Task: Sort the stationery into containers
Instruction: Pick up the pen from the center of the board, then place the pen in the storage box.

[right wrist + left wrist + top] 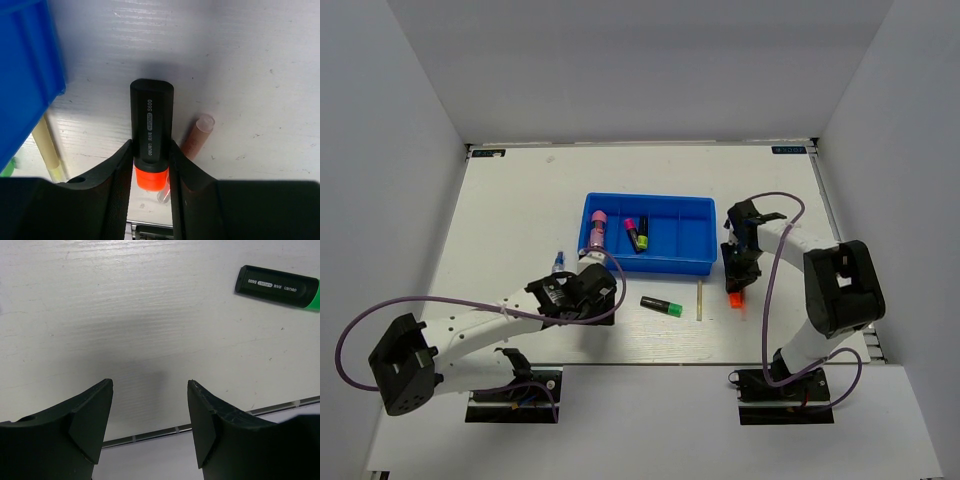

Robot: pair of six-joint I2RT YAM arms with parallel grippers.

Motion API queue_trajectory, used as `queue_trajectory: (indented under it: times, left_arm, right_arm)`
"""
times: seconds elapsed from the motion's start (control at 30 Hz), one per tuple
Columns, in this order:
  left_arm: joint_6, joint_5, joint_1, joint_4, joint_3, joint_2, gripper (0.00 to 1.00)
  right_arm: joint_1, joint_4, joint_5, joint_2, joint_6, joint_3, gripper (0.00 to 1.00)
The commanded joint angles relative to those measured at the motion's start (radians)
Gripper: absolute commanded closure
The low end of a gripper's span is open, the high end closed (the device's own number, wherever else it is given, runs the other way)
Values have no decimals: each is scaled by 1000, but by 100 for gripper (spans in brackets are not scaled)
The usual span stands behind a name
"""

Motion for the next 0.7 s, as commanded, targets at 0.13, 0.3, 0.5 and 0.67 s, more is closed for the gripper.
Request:
queue_trajectory:
  times: [0.13,0.3,0.5,0.67]
  left_arm:
    - [-1,-26,-21,-6,26,-28,28]
    - [7,-47,-23,-43,61,-26,28]
    - [2,-61,-21,-60,92,-20,28]
    - [-9,-76,-21,-68,118,-5,28]
  right_arm:
    - [-11,-71,-172,-154,-81,22,100]
    - [-11,-208,-348,-223,-216,70,100]
    - [-6,-453,-645,-244,-545,162,100]
    - [23,-362,-740,-145,-428,387,100]
